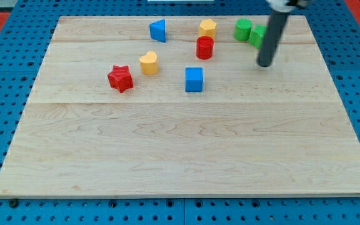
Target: Push the blue cube into the red star
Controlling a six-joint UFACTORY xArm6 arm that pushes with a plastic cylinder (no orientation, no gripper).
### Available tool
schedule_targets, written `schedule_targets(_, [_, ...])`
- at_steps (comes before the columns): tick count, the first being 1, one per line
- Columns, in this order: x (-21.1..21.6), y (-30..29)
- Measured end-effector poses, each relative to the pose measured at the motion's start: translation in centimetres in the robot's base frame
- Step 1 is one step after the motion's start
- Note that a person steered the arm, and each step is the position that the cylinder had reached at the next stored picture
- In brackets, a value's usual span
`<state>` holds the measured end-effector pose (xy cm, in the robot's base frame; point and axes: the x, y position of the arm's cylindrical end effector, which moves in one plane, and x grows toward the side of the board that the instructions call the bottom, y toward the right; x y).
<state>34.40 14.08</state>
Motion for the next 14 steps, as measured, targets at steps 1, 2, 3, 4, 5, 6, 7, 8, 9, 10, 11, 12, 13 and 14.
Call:
schedule_targets(1, [0.0, -1.1])
schedule_targets(2, [1.3, -7.3])
schedule_targets(3, [0.9, -8.7])
schedule_targets(4, [0.8, -8.5])
schedule_targets(5, [0.8, -8.8])
schedule_targets(6, [0.8, -9.0])
schedule_targets(7, [0.8, -10.2])
schedule_targets(8, [0.8, -11.6])
schedule_targets(9, [2.8, -13.3])
schedule_targets(10, [6.8, -13.8])
schedule_targets(11, [8.3, -11.9])
schedule_targets(12, [8.1, -8.4])
schedule_targets(13, [6.2, -8.7])
schedule_targets(14, [4.6, -4.8])
